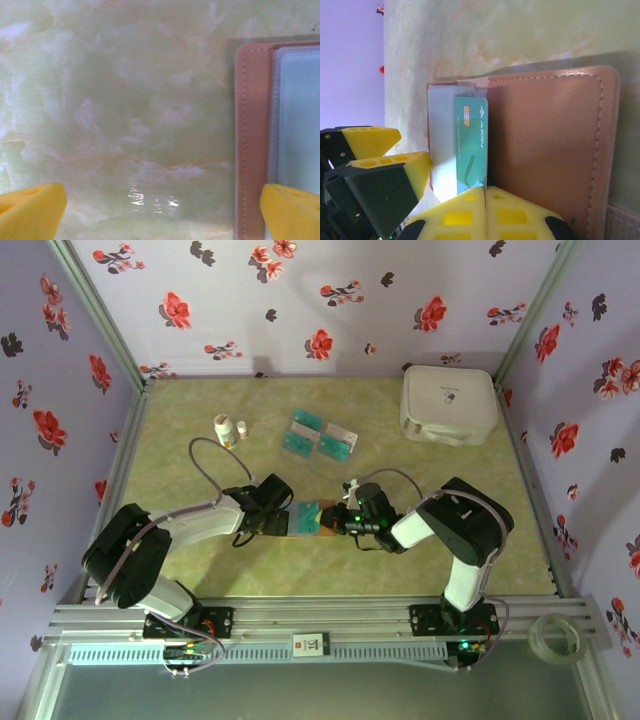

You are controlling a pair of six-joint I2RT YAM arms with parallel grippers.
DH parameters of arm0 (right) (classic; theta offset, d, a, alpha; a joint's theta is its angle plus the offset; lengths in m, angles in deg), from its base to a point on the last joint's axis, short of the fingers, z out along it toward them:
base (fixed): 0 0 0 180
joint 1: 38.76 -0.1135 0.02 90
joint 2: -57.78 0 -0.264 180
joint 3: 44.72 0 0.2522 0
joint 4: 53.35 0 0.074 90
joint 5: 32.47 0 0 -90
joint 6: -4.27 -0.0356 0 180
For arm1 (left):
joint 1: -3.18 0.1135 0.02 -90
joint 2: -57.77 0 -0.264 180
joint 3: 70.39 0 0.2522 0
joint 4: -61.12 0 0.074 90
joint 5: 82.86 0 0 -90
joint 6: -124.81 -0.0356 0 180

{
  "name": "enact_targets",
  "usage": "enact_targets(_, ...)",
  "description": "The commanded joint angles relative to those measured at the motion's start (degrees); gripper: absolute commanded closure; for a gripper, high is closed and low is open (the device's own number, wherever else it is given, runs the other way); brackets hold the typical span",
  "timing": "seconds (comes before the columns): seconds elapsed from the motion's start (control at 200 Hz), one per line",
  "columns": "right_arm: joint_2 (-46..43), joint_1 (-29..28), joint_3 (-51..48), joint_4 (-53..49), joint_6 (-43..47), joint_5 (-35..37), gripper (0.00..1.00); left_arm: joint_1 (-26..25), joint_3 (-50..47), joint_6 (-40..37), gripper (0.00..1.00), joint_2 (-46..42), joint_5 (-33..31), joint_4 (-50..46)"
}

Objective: Put the credit cards into the card holder
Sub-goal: Insert the credit card into the card slot.

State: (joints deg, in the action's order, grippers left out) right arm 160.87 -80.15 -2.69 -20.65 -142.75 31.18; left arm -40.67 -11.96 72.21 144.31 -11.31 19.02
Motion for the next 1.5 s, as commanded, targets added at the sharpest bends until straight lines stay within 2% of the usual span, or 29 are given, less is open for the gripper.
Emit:
enact_targets(0.0, 0.91, -0.37, -0.74, -15.29, 2.2, 2.88, 1.0, 0.49, -0.82, 0.48, 0.0, 0.43, -1.7, -1.38)
enact_targets(0.72, 2.38, -1.68, 4.85, -17.72, 3.53, 0.94, 1.0, 0.53, -1.16, 0.77, 0.0, 0.7, -1.72, -1.02)
enact_targets(0.865, 2.67, -2.04, 5.14, -17.49, 3.49, 0.61, 0.92, 0.53, -1.22, 0.8, 0.0, 0.51, -1.59, -0.93)
enact_targets(1.07, -0.13, -2.02, 5.59, -21.33, 5.34, 2.32, 0.66, 0.55, -1.16, 0.68, 0.0, -0.12, -1.34, -1.02)
enact_targets(1.495, -6.51, -2.03, 12.83, -37.99, 12.99, 8.36, 0.41, 4.11, 1.04, -1.9, 0.0, -2.64, 2.2, -1.46)
